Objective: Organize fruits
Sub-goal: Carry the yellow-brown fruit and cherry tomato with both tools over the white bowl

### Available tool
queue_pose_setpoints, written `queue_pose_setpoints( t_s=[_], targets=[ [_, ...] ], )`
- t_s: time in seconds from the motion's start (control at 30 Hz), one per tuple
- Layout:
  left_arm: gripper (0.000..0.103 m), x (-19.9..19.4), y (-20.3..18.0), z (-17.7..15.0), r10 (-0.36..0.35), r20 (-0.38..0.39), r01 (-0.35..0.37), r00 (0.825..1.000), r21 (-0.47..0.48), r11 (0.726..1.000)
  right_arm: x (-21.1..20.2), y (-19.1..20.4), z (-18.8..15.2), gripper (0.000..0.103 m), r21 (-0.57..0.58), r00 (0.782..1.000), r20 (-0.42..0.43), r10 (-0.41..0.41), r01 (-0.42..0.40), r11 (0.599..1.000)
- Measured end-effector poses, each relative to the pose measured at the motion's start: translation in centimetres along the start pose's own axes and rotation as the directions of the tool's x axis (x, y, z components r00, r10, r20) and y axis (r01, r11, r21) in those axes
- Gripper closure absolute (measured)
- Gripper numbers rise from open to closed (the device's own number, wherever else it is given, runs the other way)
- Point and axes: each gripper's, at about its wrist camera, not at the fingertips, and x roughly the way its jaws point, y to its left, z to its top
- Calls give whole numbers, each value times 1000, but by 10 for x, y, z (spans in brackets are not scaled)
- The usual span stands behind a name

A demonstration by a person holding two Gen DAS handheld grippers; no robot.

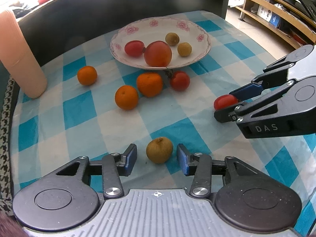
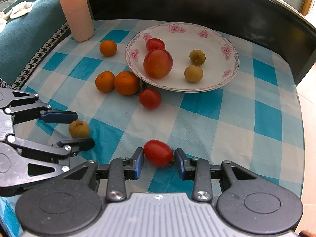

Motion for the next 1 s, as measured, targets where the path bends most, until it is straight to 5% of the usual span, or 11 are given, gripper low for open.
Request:
queue_pose_setpoints(
  t_s=[0.13, 0.3, 1.0],
  targets=[
    [63, 0, -2, 2, -21, -9, 21, 1000, 4, 1000, 1, 2, 0, 54, 3, 1000, 0, -9, 9, 1000],
    [67, -1, -7, 2, -5, -14, 5, 1000, 26, 1000, 1, 4, 1, 56, -2, 1000, -1, -24, 24, 1000],
    [67, -12, -5, 30, 17, 48, -16, 999, -13, 1000, -18, 9, 14, 56, 2, 998, 67, 2, -2, 1000]
  ],
)
